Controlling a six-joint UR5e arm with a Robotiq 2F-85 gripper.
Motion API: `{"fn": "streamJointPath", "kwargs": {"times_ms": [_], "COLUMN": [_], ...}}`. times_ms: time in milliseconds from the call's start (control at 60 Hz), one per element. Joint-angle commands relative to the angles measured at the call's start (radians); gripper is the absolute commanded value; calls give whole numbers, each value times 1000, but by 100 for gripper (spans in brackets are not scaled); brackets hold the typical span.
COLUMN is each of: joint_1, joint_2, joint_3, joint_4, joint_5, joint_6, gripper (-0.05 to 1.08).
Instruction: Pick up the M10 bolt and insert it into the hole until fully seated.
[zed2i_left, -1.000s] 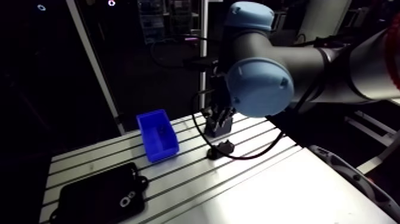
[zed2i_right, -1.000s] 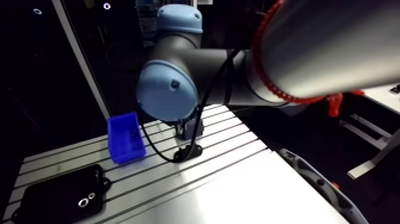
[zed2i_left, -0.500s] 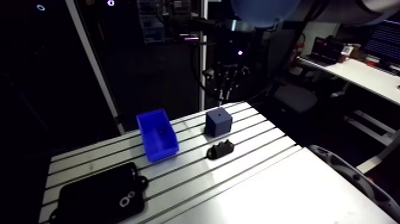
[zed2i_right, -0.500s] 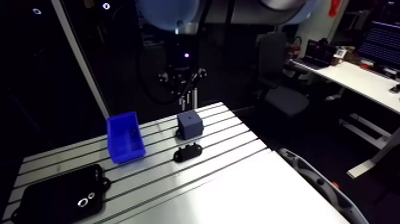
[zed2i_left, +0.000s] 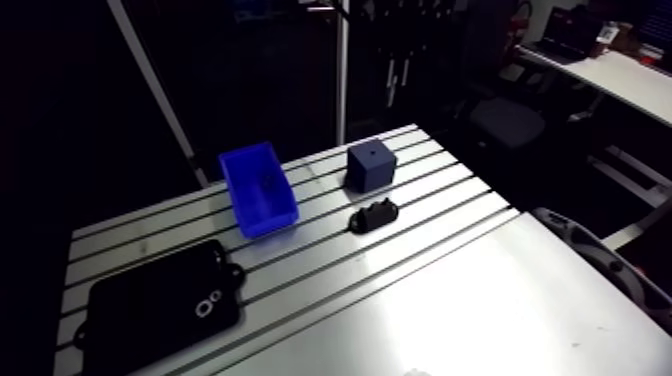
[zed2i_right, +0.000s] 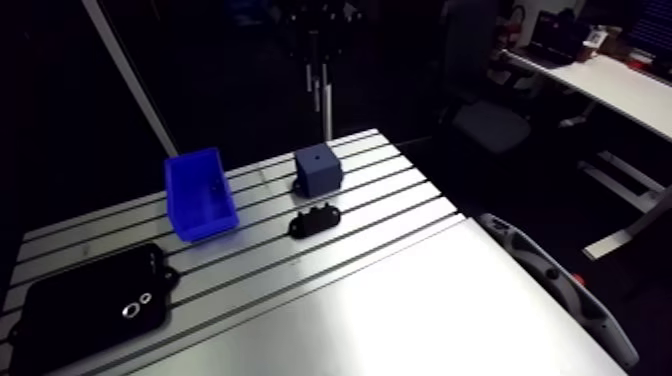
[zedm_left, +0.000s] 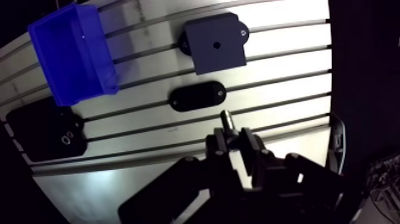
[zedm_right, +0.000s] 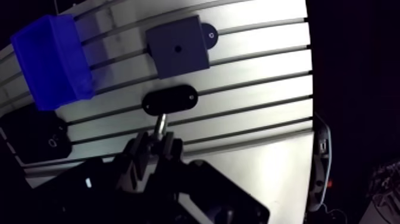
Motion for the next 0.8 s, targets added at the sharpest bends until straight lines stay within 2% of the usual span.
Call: {"fn": "streamJointPath", "kwargs": {"times_ms": [17, 333, 450, 800], "joint_1": [4, 11, 17, 36], "joint_2": [39, 82, 110, 135], "joint_3": [-42, -41, -49, -57], "joint_4": [43, -43, -53, -76], "joint_5": [-12, -15, -23, -14], "joint_6": [39, 42, 43, 69], "gripper": [108, 108, 108, 108]}}
